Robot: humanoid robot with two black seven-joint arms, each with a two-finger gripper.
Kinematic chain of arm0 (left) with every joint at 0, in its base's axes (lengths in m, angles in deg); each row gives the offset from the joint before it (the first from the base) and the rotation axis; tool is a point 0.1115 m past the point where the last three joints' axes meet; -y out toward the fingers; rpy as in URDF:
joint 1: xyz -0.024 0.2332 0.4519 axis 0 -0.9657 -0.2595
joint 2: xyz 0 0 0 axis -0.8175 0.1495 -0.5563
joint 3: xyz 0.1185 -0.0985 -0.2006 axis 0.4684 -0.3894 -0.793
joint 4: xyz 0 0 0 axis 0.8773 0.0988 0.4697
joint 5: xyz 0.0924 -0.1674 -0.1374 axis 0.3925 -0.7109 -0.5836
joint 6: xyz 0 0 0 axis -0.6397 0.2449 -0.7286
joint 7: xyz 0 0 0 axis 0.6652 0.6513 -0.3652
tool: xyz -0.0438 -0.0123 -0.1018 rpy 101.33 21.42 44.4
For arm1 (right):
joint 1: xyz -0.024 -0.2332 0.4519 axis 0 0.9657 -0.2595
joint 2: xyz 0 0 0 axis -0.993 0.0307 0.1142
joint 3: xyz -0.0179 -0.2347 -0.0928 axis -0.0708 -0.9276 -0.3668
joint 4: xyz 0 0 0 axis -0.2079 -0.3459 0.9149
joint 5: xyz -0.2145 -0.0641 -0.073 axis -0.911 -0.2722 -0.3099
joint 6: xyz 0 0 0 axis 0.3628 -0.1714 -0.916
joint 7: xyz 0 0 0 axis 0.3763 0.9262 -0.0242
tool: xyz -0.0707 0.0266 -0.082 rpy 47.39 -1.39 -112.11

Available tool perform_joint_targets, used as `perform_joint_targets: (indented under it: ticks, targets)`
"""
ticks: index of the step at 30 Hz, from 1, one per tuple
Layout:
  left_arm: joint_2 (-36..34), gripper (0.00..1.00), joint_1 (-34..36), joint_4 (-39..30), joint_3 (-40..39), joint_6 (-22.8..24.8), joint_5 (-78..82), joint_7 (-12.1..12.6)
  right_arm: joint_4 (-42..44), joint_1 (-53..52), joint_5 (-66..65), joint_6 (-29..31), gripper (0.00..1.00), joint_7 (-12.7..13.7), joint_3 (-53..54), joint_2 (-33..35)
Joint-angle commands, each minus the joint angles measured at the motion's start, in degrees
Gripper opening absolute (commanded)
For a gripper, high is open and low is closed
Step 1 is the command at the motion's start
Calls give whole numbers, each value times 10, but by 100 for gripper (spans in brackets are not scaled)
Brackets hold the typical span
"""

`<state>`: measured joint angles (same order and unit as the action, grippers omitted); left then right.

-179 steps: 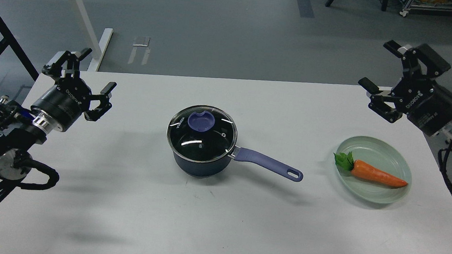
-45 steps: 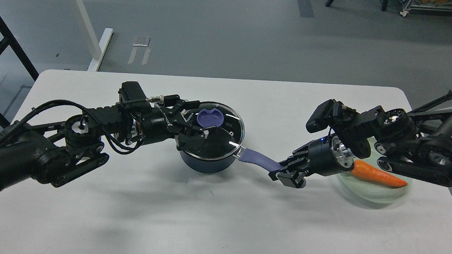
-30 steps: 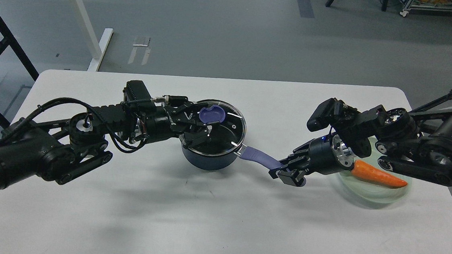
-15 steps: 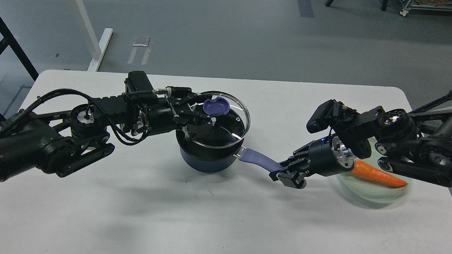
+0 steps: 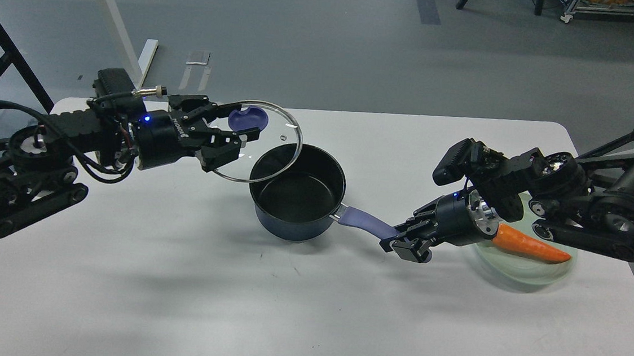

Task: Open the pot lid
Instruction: 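Lift the glass lid off the pot and carry it toward the left arm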

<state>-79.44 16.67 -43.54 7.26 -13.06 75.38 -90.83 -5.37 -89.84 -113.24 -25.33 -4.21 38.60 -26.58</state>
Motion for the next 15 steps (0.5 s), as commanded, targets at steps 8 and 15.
perform_joint_targets:
  ticks: [8,15]
  targets:
    - [-84,35,-73,3,59,-81,-2,0,-2,0,1,0,34,0,1,0]
    - [-81,35,-126,65,89,-140,-6,0,-2,0,1,0,34,0,1,-1]
